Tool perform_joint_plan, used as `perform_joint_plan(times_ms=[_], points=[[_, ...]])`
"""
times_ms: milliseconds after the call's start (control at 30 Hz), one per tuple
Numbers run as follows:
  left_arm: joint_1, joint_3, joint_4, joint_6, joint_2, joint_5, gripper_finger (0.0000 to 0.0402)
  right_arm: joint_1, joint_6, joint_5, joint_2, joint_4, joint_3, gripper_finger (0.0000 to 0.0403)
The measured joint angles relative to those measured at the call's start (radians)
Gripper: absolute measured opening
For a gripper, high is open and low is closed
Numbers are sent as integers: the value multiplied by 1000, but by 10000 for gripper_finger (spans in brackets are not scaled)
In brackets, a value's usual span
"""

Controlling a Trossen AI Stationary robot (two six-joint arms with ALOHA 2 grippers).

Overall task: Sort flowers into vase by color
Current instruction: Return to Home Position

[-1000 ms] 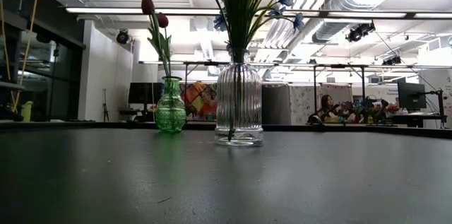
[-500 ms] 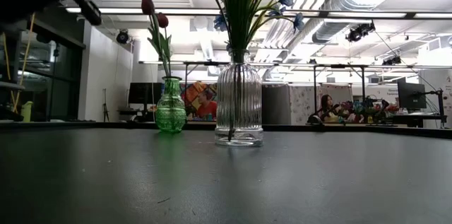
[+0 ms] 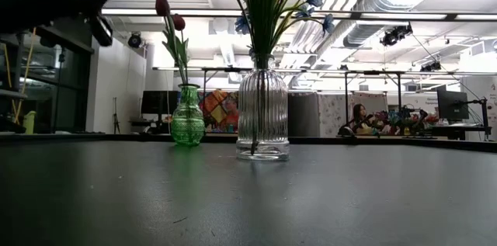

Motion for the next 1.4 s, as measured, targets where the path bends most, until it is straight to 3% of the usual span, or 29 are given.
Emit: perform_joint_plan(times_ms=[167, 300, 400, 633, 833, 1067, 1267, 1400], points=[[0, 0, -129, -1, 0, 9, 0, -10, 72, -19, -305, 502, -489, 0], [0, 0, -143, -2, 0, 35, 0, -76, 68, -100, -378, 922, -777, 0], [0, 0, -143, -1, 0, 38, 0, -137, 0, -174, -370, 1128, -918, 0], [0, 0, -152, -1, 0, 27, 0, -215, -65, -186, -421, 1408, -1131, 0], [0, 0, -152, -1, 0, 27, 0, -215, 20, -186, -533, 1662, -1353, 0], [1, 0, -168, -1, -9, 26, 0, -215, -65, -189, -602, 1502, -1344, 0], [-1, -2, -322, -1, -214, 26, 0, -215, -63, -189, -602, 1417, -1343, 0], [-5, -3, -339, -2, -211, 23, 0, -212, -62, -183, -626, 1328, -1351, 0]])
